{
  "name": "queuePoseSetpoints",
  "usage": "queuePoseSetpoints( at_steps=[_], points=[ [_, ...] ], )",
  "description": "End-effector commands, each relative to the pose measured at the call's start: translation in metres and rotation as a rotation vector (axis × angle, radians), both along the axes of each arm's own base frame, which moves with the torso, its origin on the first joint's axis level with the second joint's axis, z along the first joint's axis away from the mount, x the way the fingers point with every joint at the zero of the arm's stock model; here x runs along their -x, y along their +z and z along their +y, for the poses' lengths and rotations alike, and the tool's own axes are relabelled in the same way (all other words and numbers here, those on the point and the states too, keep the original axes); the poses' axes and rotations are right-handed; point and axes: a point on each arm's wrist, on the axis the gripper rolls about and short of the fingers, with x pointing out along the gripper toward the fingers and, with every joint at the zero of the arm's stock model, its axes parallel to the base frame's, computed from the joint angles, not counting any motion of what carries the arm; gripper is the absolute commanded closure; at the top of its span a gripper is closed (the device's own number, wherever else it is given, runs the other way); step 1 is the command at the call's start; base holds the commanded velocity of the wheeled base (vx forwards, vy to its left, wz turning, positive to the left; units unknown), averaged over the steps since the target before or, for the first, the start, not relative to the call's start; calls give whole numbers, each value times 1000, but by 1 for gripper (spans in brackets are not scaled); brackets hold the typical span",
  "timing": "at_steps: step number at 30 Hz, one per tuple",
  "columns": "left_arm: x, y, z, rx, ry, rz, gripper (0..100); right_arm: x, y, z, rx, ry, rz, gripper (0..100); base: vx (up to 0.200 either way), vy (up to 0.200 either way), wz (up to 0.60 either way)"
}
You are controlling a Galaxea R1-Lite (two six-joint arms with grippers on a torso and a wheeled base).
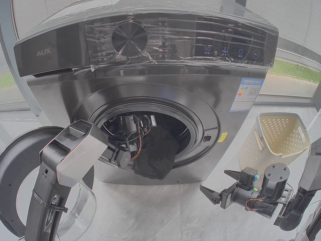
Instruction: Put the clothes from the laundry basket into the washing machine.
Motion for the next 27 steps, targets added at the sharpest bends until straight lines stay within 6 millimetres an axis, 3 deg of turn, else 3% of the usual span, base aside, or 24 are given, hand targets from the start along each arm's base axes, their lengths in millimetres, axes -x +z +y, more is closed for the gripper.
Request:
queuePoseSetpoints(
  at_steps=[1,2,10,11,14,18,22,27],
  points=[
    [-4,0,7,7,22,-7,100,-1,1,0,-2,-1,-3,0,0,0,0],
    [-4,0,7,7,22,-7,0,-1,1,0,-2,-1,-3,0,0,0,0],
    [27,-13,-2,-46,-40,103,0,0,0,0,0,0,-1,0,0,0,0],
    [48,-23,-8,-83,-111,176,0,0,0,0,0,0,-1,0,0,0,0],
    [68,-35,-10,-126,-182,258,0,0,0,1,1,2,0,0,0,0,0],
    [74,-47,-8,-155,-203,304,0,0,0,1,1,3,0,0,0,0,0],
    [65,-72,-8,-173,-200,335,0,0,0,1,0,2,-1,0,0,0,0],
    [60,-88,-9,-179,-194,347,0,0,0,0,0,0,-1,0,0,0,0]
  ],
)
